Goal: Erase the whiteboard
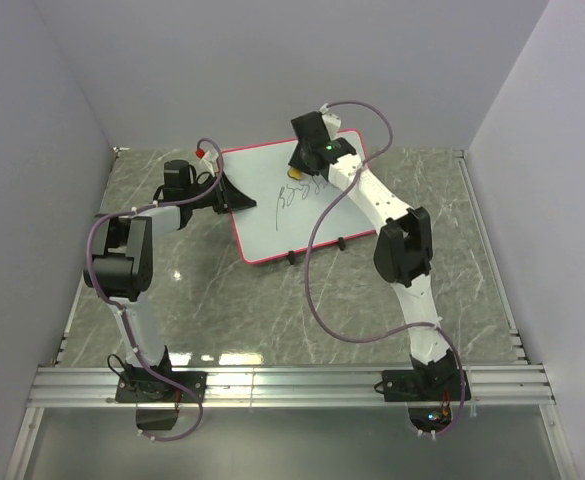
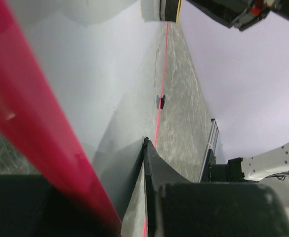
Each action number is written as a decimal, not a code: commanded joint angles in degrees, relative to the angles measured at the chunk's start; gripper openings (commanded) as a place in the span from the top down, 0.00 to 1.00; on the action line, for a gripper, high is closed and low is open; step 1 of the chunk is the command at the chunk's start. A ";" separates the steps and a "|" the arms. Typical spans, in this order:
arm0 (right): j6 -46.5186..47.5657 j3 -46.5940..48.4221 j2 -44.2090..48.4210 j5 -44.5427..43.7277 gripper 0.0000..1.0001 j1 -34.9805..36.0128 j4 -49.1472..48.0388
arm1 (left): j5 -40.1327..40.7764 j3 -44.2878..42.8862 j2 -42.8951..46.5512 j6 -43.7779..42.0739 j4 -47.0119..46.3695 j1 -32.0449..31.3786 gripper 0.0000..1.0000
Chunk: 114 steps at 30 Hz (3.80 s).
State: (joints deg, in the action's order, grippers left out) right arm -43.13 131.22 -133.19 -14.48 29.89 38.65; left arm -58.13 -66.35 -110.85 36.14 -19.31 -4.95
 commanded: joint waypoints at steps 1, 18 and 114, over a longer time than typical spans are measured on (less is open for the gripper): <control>0.60 -5.61 -0.59 3.05 1.00 5.70 0.29 | 0.65 -1.24 0.54 -7.05 0.41 -1.64 1.00; -4.15 -38.06 13.57 3.23 1.00 8.96 -9.39 | -0.23 -3.53 -1.21 -5.12 -0.64 -1.55 1.00; -13.55 -31.20 11.99 5.78 1.00 -0.01 -14.75 | 2.32 -1.94 -1.21 -5.20 0.41 -1.90 1.00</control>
State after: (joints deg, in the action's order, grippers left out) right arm -58.00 97.71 -116.64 -2.85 30.55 24.62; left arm -59.31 -69.41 -113.82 34.65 -21.85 -5.56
